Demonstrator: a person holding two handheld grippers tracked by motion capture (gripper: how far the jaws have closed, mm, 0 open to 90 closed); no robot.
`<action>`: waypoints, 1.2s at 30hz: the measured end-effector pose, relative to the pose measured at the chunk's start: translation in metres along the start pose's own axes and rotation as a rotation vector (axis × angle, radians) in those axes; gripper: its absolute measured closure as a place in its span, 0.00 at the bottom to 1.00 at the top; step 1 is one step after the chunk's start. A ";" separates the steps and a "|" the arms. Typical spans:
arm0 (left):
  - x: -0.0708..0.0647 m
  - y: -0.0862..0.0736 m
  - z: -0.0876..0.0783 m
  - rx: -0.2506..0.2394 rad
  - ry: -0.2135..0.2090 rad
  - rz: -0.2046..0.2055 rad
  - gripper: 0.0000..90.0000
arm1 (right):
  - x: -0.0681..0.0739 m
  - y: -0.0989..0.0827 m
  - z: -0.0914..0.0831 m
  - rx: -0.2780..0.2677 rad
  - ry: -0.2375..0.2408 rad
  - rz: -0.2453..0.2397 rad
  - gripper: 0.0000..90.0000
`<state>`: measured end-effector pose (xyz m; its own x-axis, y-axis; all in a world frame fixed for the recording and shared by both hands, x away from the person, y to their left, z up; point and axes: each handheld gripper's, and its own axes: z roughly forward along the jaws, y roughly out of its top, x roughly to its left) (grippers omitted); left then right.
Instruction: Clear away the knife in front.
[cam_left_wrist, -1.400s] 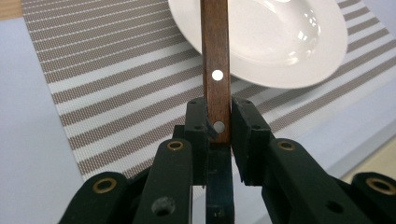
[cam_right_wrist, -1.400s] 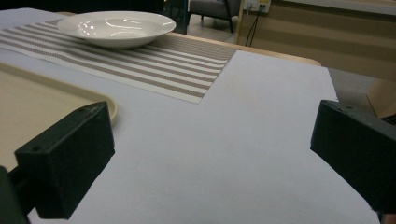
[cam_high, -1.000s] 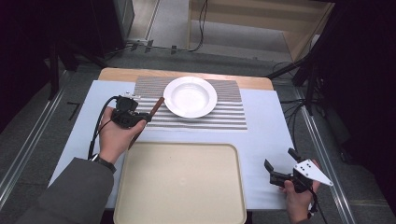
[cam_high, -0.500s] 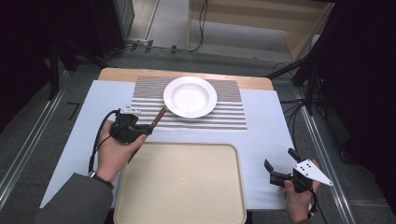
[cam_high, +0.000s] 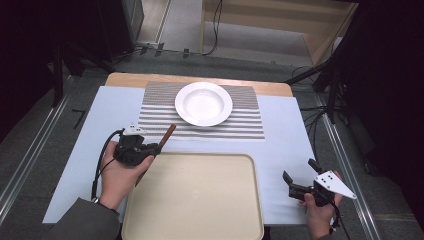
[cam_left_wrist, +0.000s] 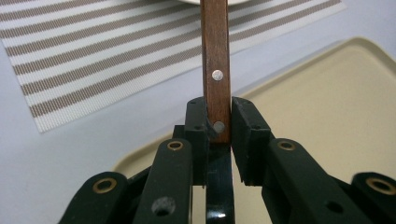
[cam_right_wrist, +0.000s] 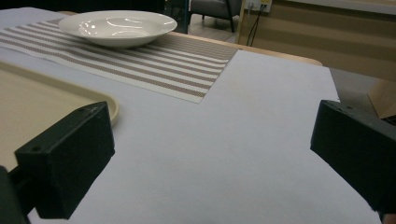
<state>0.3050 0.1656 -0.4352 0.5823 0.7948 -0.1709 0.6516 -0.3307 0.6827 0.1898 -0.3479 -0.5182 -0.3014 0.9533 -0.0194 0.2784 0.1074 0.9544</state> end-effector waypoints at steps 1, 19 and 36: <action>0.000 -0.002 -0.001 -0.001 -0.003 -0.003 0.85 | 0.000 0.000 0.000 0.000 -0.001 -0.002 0.00; -0.002 -0.041 -0.009 0.004 -0.031 -0.038 0.85 | 0.000 0.000 0.000 0.003 -0.003 -0.002 0.00; -0.005 -0.068 -0.007 0.034 -0.055 -0.072 0.85 | 0.001 0.000 0.001 0.004 -0.005 -0.009 0.00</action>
<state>0.2547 0.1877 -0.4754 0.5585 0.7883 -0.2582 0.7085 -0.2914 0.6428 0.1903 -0.3468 -0.5184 -0.2997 0.9536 -0.0292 0.2795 0.1170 0.9530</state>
